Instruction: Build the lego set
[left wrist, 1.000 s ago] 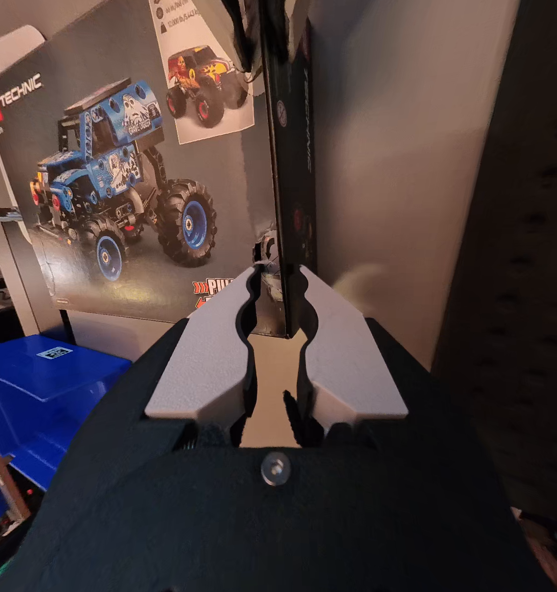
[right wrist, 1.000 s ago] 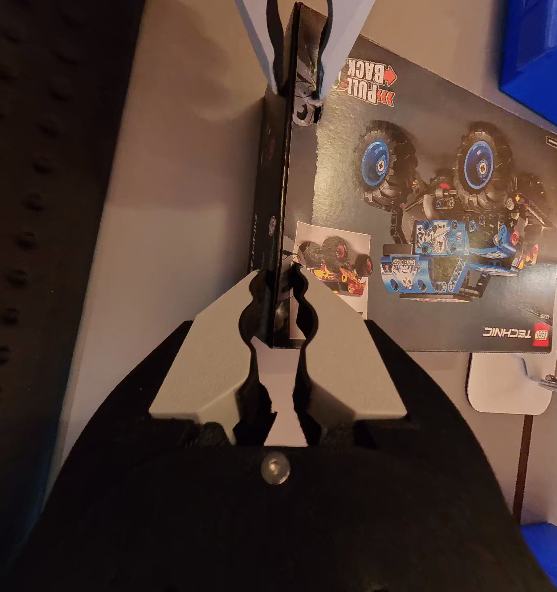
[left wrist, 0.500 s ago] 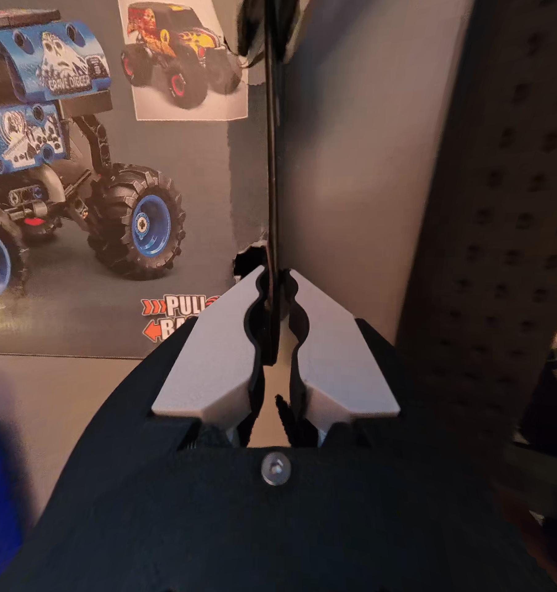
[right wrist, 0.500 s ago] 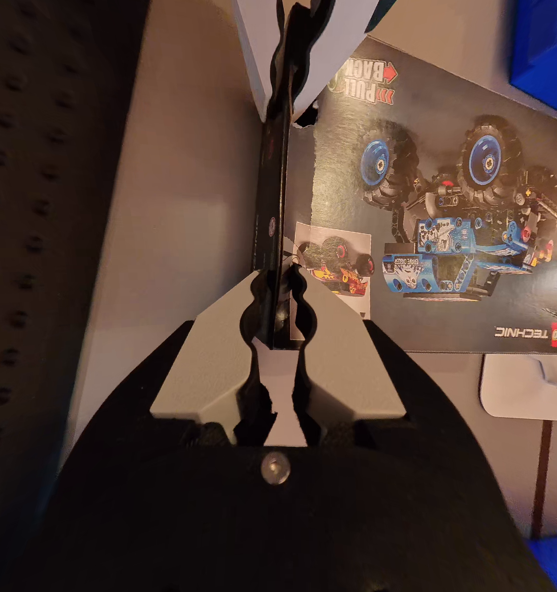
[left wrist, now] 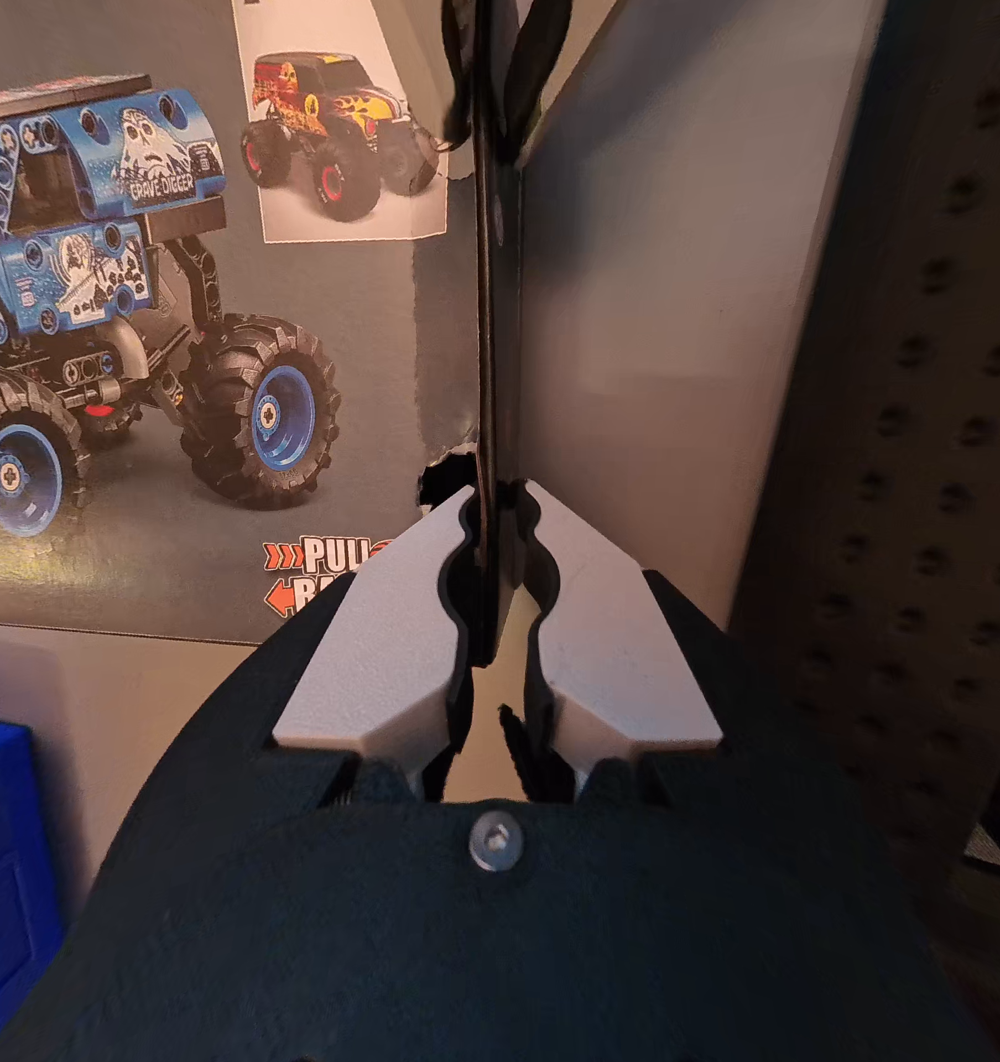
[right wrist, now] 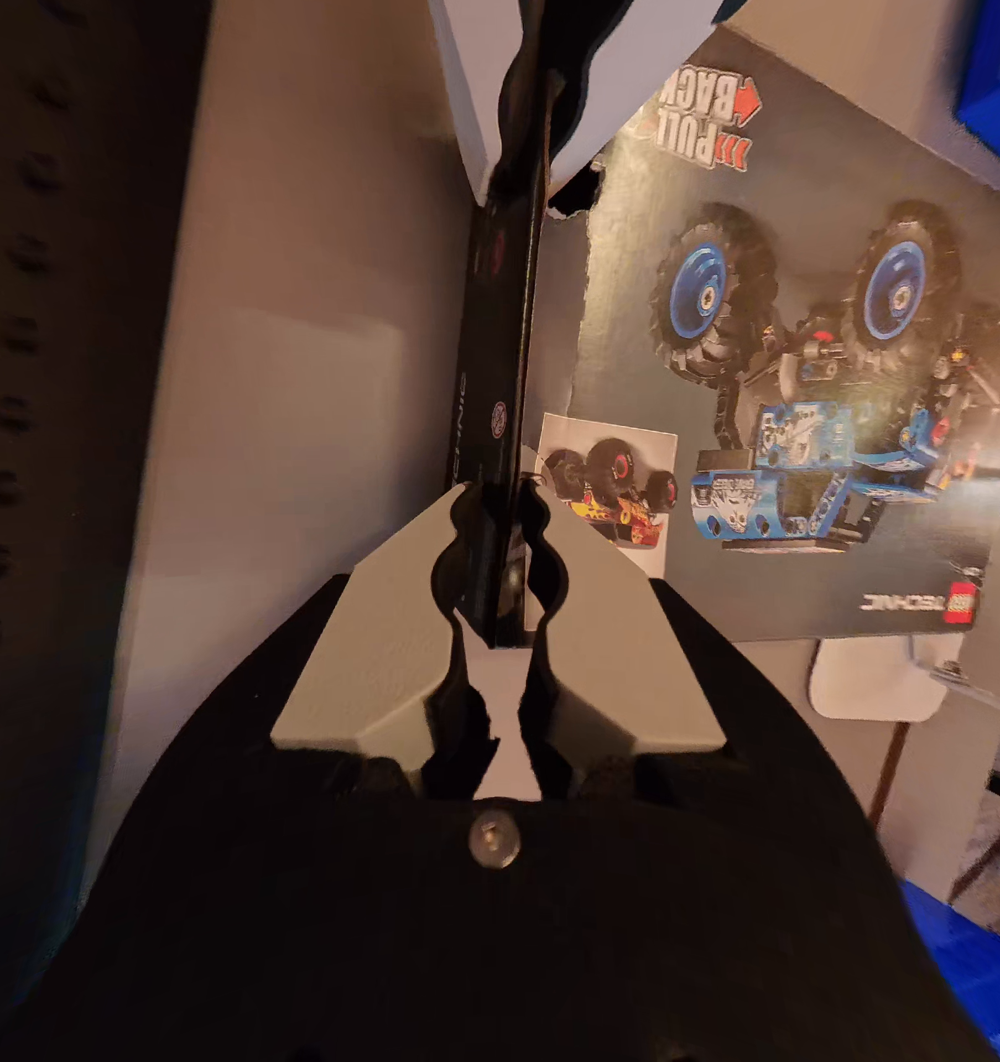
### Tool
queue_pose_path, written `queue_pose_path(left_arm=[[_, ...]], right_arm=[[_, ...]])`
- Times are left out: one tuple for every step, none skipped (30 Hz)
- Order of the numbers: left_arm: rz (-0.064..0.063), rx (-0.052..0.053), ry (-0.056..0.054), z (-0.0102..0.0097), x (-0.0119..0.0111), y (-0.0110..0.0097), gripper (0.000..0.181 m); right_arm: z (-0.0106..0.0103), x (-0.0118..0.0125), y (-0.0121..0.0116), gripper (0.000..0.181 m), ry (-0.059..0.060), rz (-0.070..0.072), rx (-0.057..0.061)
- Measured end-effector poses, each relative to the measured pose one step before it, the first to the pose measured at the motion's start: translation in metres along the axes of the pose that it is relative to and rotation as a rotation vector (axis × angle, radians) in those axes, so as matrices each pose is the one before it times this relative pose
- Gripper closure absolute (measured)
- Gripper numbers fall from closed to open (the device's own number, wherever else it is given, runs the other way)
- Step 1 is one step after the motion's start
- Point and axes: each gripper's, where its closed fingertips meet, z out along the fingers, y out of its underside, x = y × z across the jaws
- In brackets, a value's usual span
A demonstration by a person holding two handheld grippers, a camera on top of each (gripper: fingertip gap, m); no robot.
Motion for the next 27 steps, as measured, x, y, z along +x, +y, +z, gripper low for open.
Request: queue_pose_path(left_arm=[[0.0069,-0.0013,-0.003,0.00016,0.00016,0.00016,0.175],[-0.0009,-0.001,0.0017,0.00015,0.00025,-0.00011,0.176],[0.0003,-0.0015,0.0009,0.00015,0.00005,-0.00014,0.176],[0.0008,-0.0006,0.0005,0.00014,-0.00006,-0.00007,0.176],[0.0016,0.0,0.0013,0.00008,-0.00003,0.00012,0.176],[0.0015,-0.0008,0.0003,-0.00009,-0.00007,0.00021,0.176],[0.0043,-0.0023,-0.0027,-0.00014,0.00003,0.00049,0.175],[0.0031,0.0028,-0.0014,-0.0001,-0.00028,0.00004,0.175],[0.0019,0.0022,-0.0013,-0.00023,-0.00009,0.0,0.175],[0.0006,0.0016,-0.0058,0.00012,-0.00033,-0.00051,0.175],[-0.0012,-0.0002,-0.0032,0.00014,-0.00012,-0.00021,0.175],[0.0021,-0.0015,0.0002,-0.00004,0.0002,0.00015,0.174],[-0.0008,-0.0023,0.0005,0.00002,0.00006,0.00018,0.174],[0.0003,-0.0025,-0.0018,0.00009,0.00008,0.00005,0.174],[-0.0014,0.0011,0.0016,-0.00003,0.0002,-0.00009,0.174],[-0.0018,0.0018,0.0045,-0.00016,0.00018,-0.00008,0.175],[-0.0016,-0.0004,0.0037,-0.00003,0.00012,0.00002,0.175],[-0.0005,-0.0019,0.0009,0.00003,0.00019,0.00011,0.175],[-0.0013,0.0005,0.0002,-0.00009,0.0001,-0.00002,0.175],[0.0007,0.0014,-0.0016,-0.00003,0.00001,-0.00001,0.175],[-0.0001,0.0007,-0.0023,-0.00002,0.00007,-0.0001,0.175],[0.001,0.0007,-0.0035,0.00003,0.00004,-0.00006,0.175],[0.0002,0.0007,-0.0032,0.00004,-0.00016,0.00004,0.175],[-0.0007,-0.0002,-0.002,0.00004,-0.00002,0.00006,0.175],[-0.0012,-0.0019,0.001,0.00001,0.00005,-0.00002,0.175],[-0.0007,-0.0004,0.0026,0.00003,0.00012,0.00006,0.175],[0.0005,-0.0012,0.0006,-0.00005,0.00005,0.00007,0.175]], right_arm=[[0.00175,-0.00193,-0.0004,0.173,-0.0344,0.0035,-0.0029],[0.00175,-0.00185,-0.00035,0.174,-0.0315,0.0005,-0.0024],[0.00141,-0.00128,-0.00008,0.175,-0.0304,0.0052,-0.0051],[0.00122,-0.001,0.00023,0.176,-0.0301,0.0081,-0.01],[0.00068,-0.00065,0.00032,0.177,-0.0307,0.0104,-0.0132],[0.00047,-0.00019,0.00043,0.177,-0.0177,0.0017,-0.0141],[0.00027,0.00031,0.00011,0.176,0.0004,-0.0045,-0.006],[-0.00035,0.00051,-0.00025,0.174,0.006,0.0075,0.0095],[-0.0008,0.00034,0.00004,0.172,0.0082,0.0208,0.0111],[-0.00098,0.0008,0.00068,0.17,0.0187,0.018,-0.0019],[-0.00142,0.00162,0.00089,0.167,0.0356,-0.0002,-0.0127],[-0.00274,0.00212,0.00058,0.167,0.0419,-0.009,-0.0118],[-0.00527,0.00217,-0.00059,0.168,0.0324,0.0003,0.0007],[-0.00744,0.00202,-0.00253,0.17,0.0196,0.0103,0.0208],[-0.00741,0.00244,-0.00323,0.171,0.017,0.0059,0.0286],[-0.00492,0.00302,-0.0017,0.169,0.0198,-0.004,0.018],[-0.00179,0.00177,-0.00049,0.169,0.0135,-0.0103,0.0103],[0.00072,-0.00055,-0.00081,0.169,0.0011,-0.0103,0.0121],[0.00259,-0.0008,0.00043,0.167,0.003,-0.0083,0.0005],[0.00308,-0.00121,0.00017,0.166,0.0034,-0.0087,-0.0008],[0.0028,-0.00176,-0.00106,0.166,0.002,-0.0082,0.0048],[0.00317,-0.00039,-0.00044,0.163,0.0103,-0.0051,0.0009],[0.00258,0.00093,0.00019,0.161,0.017,-0.0038,-0.0033],[0.00124,0.00075,0.00014,0.161,0.0111,0.0001,-0.0007],[0.00079,0.00011,0.00023,0.162,0.0029,0.0017,0.0011],[0.00054,-0.0007,0.00019,0.162,-0.0037,-0.0003,0.0024],[0.00008,-0.00081,0.0002,0.164,-0.004,-0.0014,0.0008]])
